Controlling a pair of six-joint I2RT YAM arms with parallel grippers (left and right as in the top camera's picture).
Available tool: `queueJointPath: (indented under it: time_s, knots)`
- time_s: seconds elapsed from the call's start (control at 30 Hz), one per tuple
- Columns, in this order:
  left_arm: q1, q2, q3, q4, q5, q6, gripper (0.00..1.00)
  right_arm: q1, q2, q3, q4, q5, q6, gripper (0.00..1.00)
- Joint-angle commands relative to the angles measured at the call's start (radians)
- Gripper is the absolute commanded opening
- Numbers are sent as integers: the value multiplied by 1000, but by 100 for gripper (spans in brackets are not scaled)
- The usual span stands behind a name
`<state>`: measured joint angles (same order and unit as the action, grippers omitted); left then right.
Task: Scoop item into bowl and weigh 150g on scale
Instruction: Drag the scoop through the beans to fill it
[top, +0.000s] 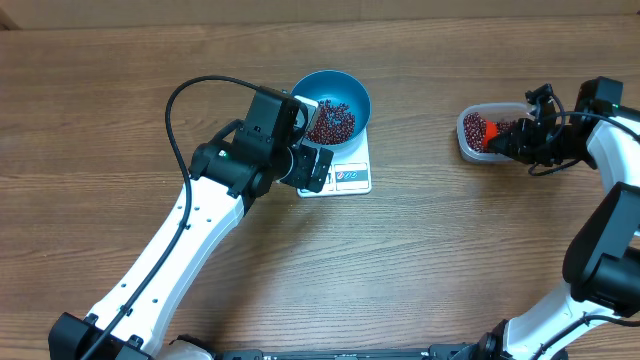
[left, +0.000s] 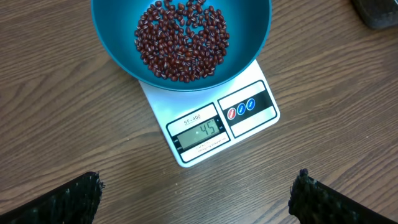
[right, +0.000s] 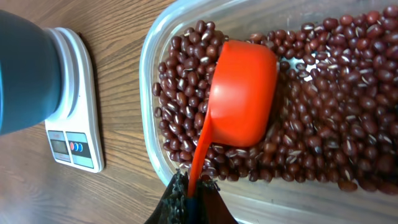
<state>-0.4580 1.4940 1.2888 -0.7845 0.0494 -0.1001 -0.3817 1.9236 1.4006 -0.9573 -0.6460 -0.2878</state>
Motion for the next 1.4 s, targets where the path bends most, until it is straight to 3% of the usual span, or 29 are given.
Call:
queueJointPath:
  time_s: [0.0,1.37]
  knots:
    - [0,-10,-3,3,10,18,100,-6,9,-8,-14,-74,3,4]
    - [0,-10,-3,3,10,18,100,-173,9,-8,-41,-268,29,4]
